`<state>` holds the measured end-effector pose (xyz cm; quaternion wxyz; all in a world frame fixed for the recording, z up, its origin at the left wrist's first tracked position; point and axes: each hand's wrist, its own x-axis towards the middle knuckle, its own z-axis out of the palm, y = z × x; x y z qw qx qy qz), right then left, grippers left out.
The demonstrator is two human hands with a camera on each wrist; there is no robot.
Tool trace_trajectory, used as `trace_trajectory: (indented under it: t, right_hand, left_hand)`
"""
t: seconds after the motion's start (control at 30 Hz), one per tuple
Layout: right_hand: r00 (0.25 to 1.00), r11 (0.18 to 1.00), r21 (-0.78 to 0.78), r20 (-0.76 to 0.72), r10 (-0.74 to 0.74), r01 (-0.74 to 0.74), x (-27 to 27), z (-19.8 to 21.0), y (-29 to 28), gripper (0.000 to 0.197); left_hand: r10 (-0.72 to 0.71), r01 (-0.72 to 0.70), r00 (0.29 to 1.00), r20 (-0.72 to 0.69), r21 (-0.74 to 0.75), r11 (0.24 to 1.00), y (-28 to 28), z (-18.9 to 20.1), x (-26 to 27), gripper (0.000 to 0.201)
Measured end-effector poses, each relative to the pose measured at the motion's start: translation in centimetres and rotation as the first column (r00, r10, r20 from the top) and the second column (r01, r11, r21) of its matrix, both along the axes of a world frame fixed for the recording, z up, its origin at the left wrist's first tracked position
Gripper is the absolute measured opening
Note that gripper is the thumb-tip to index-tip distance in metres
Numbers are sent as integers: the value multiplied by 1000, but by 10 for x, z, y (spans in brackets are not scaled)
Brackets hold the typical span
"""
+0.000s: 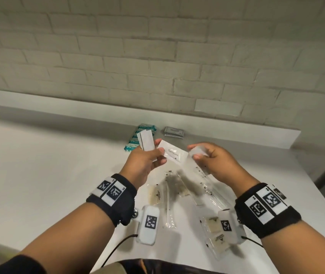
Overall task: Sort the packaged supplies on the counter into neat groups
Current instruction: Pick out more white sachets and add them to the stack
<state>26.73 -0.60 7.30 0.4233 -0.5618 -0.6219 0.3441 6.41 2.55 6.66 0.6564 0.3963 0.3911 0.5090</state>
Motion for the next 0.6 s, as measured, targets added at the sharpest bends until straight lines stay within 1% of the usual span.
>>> trace_trajectory:
  t: [0.07, 0.17, 0.2, 0.27, 0.3, 0.33, 0.37, 0.47, 0.5, 0.53, 0.6]
  right_hand:
    - [999, 998, -50, 0, -35, 35, 3, 4, -1, 20]
    - [998, 997, -43, -32, 59, -60, -4, 16, -4, 18]
    - [995, 994, -43, -1, 101, -101, -9, 18, -4, 17]
    - [977, 984, -99, 138, 164, -151, -21, 19, -2, 11]
    - [963, 980, -137, 210, 170, -143, -27, 17, -2, 7]
    - [958, 981, -157, 245, 150, -114, -32, 14, -1, 10]
    - [963, 985, -158, 248, 105, -67, -36, 11, -1, 15]
    - [985, 988, -137, 168, -50, 74, -36, 4, 3, 31]
    - [987, 986, -134, 138, -79, 98, -33, 3, 4, 31]
    - [991, 987, -125, 89, -95, 106, -31, 4, 4, 25]
    - [994, 991, -106, -67, -84, 77, -29, 9, 2, 10]
  left_hand:
    - [27, -26, 999, -47, 20, 999, 1, -2, 1, 24]
    - [-4, 10, 993, -116, 53, 999, -1, -3, 7, 20]
    - [-28, 36, 991, -129, 61, 998, -2, -2, 9, 19]
    - [-82, 92, 989, -121, 75, 993, -6, 0, 15, 18]
    - [-105, 114, 988, -109, 80, 990, -8, 1, 17, 18]
    - [-121, 128, 988, -95, 79, 989, -9, 2, 18, 18]
    - [-132, 136, 989, -72, 66, 988, -8, 3, 18, 20]
    - [-179, 181, 982, 54, -23, 983, -4, 5, 8, 26]
    - [-207, 210, 975, 77, -36, 977, -4, 4, 4, 28]
    - [-231, 234, 971, 65, -34, 972, -4, 3, 2, 28]
    - [-253, 253, 967, -11, -7, 967, -7, 1, -1, 29]
